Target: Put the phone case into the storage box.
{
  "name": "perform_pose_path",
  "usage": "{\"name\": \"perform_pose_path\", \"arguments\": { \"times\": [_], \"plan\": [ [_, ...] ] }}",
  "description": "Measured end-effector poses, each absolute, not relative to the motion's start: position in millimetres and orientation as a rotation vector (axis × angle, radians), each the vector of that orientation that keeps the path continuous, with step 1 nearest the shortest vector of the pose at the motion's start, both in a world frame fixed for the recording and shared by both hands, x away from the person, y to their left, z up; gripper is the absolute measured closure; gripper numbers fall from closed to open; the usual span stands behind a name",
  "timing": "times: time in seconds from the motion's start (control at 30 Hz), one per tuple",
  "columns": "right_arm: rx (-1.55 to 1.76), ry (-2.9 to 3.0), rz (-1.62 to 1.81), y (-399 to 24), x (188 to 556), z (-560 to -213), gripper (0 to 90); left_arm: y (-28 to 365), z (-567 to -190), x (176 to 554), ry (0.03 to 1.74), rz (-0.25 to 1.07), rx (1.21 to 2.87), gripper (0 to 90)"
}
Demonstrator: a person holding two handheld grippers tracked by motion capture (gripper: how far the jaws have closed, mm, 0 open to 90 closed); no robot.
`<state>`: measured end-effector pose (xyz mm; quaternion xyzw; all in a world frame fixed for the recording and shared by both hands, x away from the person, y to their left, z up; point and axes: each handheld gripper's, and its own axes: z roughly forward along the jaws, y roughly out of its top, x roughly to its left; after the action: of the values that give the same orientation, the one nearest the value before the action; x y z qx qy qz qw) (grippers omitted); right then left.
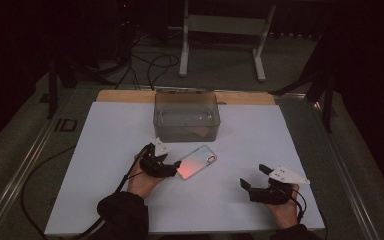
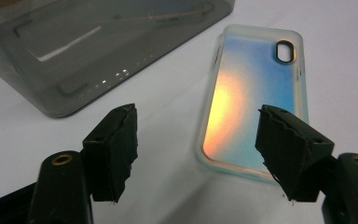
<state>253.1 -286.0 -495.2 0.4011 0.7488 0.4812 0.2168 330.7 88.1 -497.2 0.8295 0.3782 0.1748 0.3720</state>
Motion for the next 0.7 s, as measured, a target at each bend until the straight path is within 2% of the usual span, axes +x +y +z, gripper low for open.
{"name": "perform_pose_path", "arguments": {
  "times": [0.7],
  "plan": [
    [1.116, 2.081, 1.333, -285.5, 253.5, -495.8, 9.3, 82.6, -506.5, 342.5, 0.992, 0.402, 2.195, 30.5]
  ]
}}
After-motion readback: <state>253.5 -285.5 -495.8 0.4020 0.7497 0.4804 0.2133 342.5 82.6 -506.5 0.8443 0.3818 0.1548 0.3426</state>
